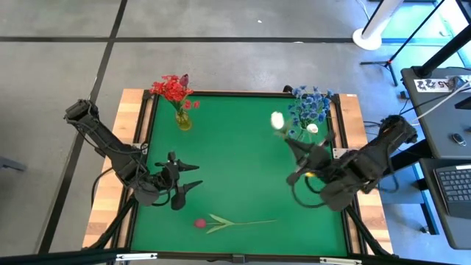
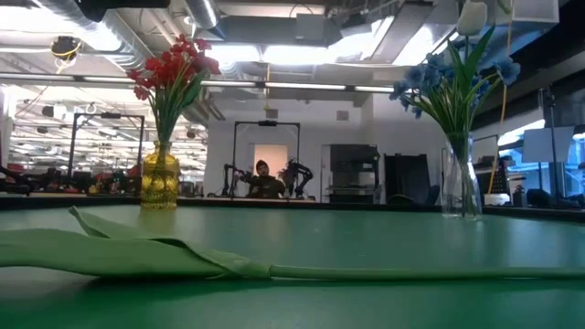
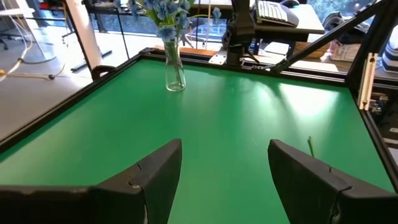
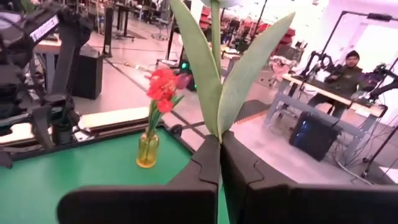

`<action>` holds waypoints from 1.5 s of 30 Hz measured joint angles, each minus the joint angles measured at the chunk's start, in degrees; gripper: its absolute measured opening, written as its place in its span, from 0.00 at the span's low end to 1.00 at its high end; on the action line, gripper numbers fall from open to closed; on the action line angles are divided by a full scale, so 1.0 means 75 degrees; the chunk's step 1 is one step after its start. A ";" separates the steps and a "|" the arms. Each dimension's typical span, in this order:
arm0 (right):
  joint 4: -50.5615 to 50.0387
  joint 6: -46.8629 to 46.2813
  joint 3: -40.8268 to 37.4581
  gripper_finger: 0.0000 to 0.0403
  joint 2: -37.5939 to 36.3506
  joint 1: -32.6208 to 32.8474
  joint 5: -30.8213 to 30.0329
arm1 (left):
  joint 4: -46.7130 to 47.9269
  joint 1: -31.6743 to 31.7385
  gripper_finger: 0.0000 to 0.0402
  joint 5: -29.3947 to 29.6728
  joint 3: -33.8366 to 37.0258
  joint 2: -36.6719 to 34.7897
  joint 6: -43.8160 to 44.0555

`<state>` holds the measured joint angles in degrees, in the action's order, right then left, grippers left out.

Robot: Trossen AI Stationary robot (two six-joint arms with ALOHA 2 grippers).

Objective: Sort flowers into vase by color
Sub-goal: Put the white flower into the transparent vase

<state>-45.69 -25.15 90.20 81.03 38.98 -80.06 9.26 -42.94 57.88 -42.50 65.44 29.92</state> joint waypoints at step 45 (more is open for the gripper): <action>0.7309 0.7265 -0.3960 0.00 -0.5438 -0.2903 0.4929 | -0.0388 -0.0003 0.58 0.0209 0.0000 -0.0002 -0.0404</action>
<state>9.13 29.34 60.50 40.24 17.21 -43.09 6.35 -42.96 59.44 -42.50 65.43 26.89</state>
